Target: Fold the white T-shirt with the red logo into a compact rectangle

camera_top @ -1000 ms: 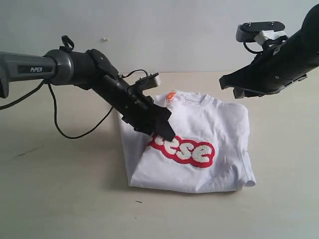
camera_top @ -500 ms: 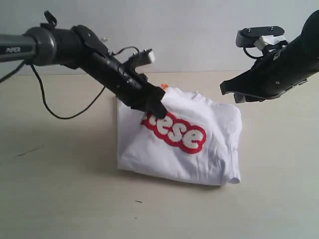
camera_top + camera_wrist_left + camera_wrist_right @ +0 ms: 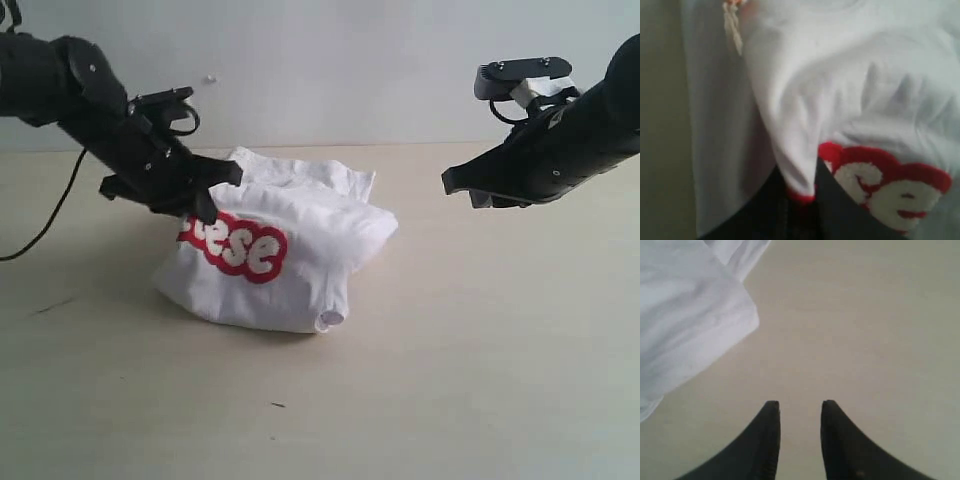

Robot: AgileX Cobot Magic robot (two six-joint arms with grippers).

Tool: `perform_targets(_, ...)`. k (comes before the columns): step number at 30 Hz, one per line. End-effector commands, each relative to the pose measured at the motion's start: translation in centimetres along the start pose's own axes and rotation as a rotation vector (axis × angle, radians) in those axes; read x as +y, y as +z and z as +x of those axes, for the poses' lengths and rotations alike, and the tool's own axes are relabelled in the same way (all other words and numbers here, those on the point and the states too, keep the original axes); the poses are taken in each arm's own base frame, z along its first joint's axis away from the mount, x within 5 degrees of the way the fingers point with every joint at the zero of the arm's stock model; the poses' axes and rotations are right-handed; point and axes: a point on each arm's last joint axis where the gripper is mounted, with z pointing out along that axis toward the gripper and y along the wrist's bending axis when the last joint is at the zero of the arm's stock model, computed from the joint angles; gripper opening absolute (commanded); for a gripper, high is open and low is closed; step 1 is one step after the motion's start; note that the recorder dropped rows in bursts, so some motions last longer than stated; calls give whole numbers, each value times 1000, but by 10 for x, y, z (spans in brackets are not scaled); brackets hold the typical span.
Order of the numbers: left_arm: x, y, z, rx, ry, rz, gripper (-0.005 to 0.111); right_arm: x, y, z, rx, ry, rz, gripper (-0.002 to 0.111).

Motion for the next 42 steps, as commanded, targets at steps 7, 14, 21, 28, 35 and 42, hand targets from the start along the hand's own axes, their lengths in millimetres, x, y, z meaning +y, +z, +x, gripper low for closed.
perform_targets(7,58,26,20,100,-133,-87,56,-1,-1,2,11,0,-1,30)
perform_targets(14,82,15,17,78,-141,-131,60,-1,-1,2,13,18,-9,30)
perform_targets(21,74,-2,6,-6,-56,-106,59,6,-1,1,3,17,-23,30)
perform_targets(28,28,-19,4,-26,189,185,59,17,0,-1,-28,3,-47,30)
perform_targets(35,7,46,45,293,376,111,59,17,0,-1,-19,5,-50,30)
perform_targets(42,29,70,66,512,473,-153,39,17,0,0,-16,3,-50,30)
